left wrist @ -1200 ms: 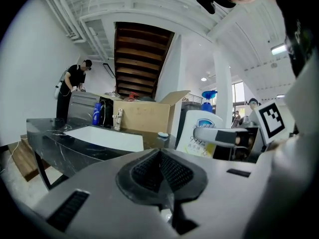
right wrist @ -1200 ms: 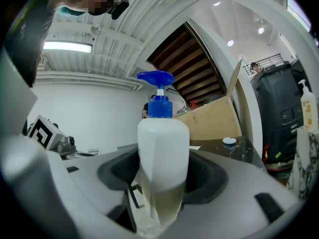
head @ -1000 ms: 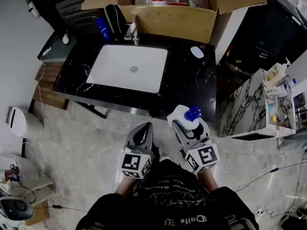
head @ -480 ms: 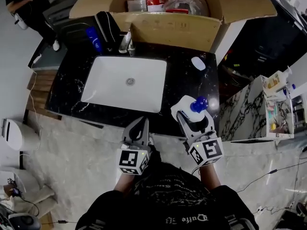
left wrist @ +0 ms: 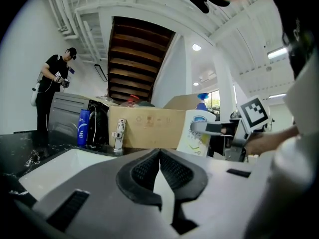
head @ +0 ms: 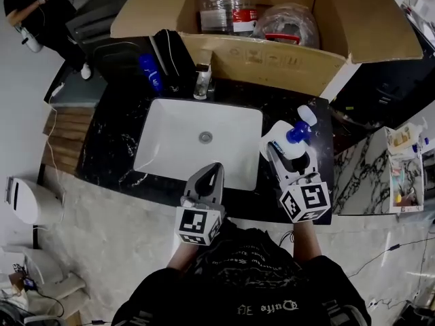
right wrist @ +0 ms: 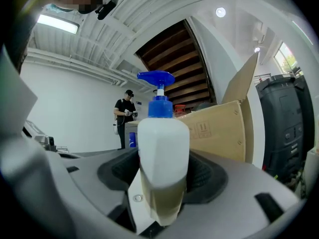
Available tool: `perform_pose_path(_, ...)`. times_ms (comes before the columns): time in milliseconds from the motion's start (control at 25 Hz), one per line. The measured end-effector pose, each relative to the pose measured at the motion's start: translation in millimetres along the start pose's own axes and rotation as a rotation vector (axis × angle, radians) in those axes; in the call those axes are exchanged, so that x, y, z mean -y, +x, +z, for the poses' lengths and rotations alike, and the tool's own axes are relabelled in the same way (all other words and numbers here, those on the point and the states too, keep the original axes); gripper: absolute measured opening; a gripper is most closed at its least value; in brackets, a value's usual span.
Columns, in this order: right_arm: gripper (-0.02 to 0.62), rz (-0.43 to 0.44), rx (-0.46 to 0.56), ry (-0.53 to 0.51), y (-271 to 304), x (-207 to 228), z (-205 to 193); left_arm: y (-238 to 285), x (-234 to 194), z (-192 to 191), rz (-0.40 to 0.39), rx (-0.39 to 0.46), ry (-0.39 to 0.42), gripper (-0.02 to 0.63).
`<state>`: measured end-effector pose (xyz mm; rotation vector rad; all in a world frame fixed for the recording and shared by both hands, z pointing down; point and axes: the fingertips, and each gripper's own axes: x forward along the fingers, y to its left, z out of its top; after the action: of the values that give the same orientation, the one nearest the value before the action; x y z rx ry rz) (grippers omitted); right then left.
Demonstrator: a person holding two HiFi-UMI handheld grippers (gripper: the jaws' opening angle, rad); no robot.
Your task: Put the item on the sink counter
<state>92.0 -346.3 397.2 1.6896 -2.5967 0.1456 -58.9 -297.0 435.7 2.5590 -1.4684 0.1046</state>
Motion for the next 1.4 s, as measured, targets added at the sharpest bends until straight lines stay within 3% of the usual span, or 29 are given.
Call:
perform_pose_path(320, 0.267, -0.018, -0.007, -0.052, 59.3, 25.0, 11.6, 24.6, -19.3, -2.4, -0.013, -0.008, -0.029, 0.008)
perform_pose_path(680, 0.265, 0.02, -0.026, -0.057, 113.4, 60.2, 16.1, 46.0, -24.8, 0.4, 0.056, -0.028, -0.061, 0.008)
perform_pose_path(1400, 0.267, 0.131, -0.09, -0.048, 191.8, 107.1, -41.9, 67.5, -34.2, -19.4, 0.137, -0.115, -0.055, 0.008)
